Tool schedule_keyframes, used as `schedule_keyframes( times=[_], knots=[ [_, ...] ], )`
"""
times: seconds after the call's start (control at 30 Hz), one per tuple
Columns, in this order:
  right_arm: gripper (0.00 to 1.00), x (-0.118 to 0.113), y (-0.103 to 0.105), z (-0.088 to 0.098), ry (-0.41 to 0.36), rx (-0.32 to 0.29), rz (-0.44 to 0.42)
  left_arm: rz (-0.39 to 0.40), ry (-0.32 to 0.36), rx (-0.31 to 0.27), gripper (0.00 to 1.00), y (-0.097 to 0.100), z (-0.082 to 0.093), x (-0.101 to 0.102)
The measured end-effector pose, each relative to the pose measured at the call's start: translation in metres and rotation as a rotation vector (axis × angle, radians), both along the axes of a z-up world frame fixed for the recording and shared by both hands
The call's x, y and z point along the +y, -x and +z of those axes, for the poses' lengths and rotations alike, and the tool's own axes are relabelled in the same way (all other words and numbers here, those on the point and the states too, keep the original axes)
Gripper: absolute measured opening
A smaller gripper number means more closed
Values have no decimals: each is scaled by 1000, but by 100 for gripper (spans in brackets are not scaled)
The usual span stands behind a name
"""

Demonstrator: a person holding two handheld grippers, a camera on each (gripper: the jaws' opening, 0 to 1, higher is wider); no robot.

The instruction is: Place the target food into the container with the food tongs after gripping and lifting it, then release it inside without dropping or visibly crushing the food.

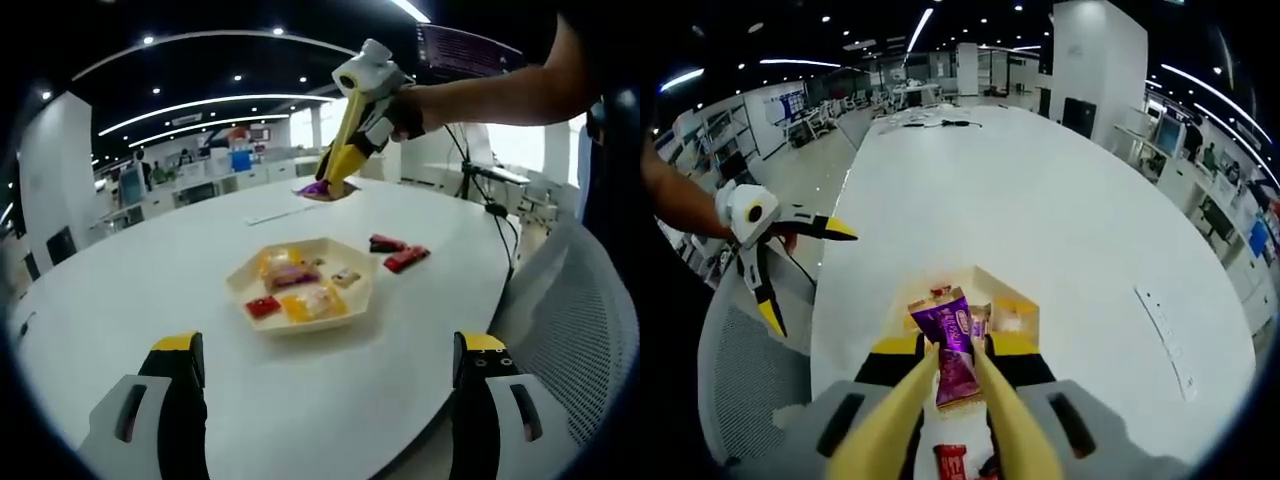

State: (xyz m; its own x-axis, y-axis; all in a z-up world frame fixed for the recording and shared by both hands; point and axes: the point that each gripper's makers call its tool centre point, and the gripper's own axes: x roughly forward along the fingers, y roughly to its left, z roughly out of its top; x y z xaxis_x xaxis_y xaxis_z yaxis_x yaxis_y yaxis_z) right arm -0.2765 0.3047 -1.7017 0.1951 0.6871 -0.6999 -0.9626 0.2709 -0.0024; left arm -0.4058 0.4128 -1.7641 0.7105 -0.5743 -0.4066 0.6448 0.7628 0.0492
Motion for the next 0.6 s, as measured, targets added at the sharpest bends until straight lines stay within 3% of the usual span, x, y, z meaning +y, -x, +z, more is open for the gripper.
schedule_keyframes(
  times=[0.6],
  knots=[
    [25,10,1,0,-16,-6,21,6,4,0,99,-1,0,1]
  ],
)
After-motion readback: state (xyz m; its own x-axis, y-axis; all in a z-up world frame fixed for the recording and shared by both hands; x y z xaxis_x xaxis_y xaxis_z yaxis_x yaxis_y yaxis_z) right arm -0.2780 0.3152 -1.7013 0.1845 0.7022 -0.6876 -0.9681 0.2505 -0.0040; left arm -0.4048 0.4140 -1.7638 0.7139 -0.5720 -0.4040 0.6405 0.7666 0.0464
